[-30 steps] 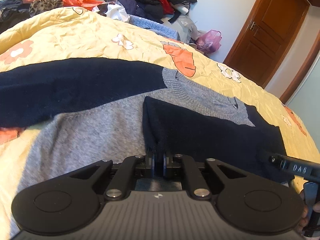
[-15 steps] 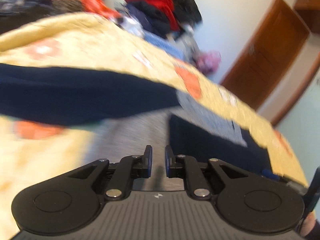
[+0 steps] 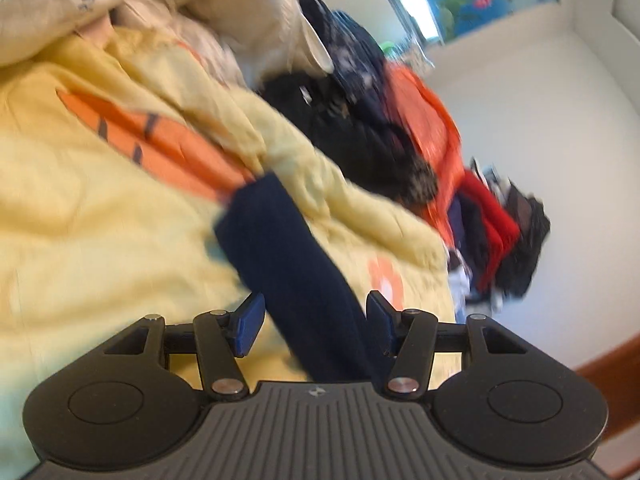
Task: Fold small clothes
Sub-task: 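Lift the held sleeve and fold it across the sweater body with the left gripper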
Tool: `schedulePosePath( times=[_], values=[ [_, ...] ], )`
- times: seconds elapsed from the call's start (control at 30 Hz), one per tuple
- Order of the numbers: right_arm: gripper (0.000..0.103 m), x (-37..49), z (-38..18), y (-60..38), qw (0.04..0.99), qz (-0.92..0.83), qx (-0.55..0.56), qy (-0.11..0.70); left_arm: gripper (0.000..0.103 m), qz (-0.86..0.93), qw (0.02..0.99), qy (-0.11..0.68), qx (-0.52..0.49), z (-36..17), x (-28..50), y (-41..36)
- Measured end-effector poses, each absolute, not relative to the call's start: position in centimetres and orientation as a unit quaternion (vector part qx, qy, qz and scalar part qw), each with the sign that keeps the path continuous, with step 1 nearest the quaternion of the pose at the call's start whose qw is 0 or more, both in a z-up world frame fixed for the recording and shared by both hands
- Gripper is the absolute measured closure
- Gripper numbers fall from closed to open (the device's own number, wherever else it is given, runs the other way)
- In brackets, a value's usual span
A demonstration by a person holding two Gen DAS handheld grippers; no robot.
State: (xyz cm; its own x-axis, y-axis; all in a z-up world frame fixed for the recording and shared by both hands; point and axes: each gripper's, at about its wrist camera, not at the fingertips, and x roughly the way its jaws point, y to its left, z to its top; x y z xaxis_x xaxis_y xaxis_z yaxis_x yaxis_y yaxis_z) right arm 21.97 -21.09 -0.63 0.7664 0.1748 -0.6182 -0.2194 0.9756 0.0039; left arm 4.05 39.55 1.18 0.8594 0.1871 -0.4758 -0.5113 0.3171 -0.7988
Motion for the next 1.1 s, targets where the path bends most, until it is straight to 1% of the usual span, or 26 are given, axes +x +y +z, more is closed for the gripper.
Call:
schedulePosePath(
  times=[0.07,0.13,0.17,0.27,0.43,0.6,0.73,0.87,0.93,1.0,1.03,1.1],
  values=[
    [0.017,22.0,-0.6,-21.1,0.939,0.105,-0.034,0.325,0.048,0.239,0.787,0.142,-0.55,0.6,4.1,40.7],
    [0.017,22.0,-0.6,-21.2,0.939,0.105,-0.034,0.325,0.049,0.251,0.78,0.151,-0.553,0.0,4.7,41.5],
    [0.017,22.0,-0.6,-21.1,0.939,0.105,-0.034,0.325,0.051,0.254,0.779,0.159,-0.55,-0.2,4.8,41.7],
    [0.017,22.0,-0.6,-21.1,0.939,0.105,-0.033,0.325,0.051,0.26,0.788,0.158,-0.535,-0.1,5.4,41.6],
    [0.017,22.0,-0.6,-21.2,0.939,0.106,-0.032,0.325,0.05,0.244,0.764,0.16,-0.576,-0.2,4.1,41.4],
    [0.017,21.9,-0.6,-21.2,0.94,0.107,-0.028,0.324,0.05,0.243,0.754,0.168,-0.586,-0.8,3.4,41.0],
    [0.017,21.8,-0.5,-21.2,0.94,0.106,-0.024,0.323,0.05,0.254,0.752,0.168,-0.584,-0.5,3.7,40.9],
    [0.017,21.8,-0.5,-21.2,0.94,0.107,-0.023,0.323,0.05,0.279,0.764,0.166,-0.557,-0.1,4.6,41.2],
    [0.017,21.8,-0.5,-21.2,0.94,0.107,-0.023,0.323,0.052,0.289,0.769,0.167,-0.545,0.0,5.1,41.5],
    [0.016,21.8,-0.5,-21.3,0.94,0.107,-0.023,0.323,0.073,0.31,0.766,0.183,-0.533,-0.2,5.6,41.7],
    [0.016,21.8,-0.5,-21.2,0.94,0.107,-0.023,0.323,0.086,0.318,0.764,0.194,-0.527,-0.5,5.8,41.8],
    [0.016,21.8,-0.5,-21.2,0.94,0.106,-0.024,0.323,0.091,0.325,0.767,0.195,-0.518,-0.9,5.8,41.7]
  ],
)
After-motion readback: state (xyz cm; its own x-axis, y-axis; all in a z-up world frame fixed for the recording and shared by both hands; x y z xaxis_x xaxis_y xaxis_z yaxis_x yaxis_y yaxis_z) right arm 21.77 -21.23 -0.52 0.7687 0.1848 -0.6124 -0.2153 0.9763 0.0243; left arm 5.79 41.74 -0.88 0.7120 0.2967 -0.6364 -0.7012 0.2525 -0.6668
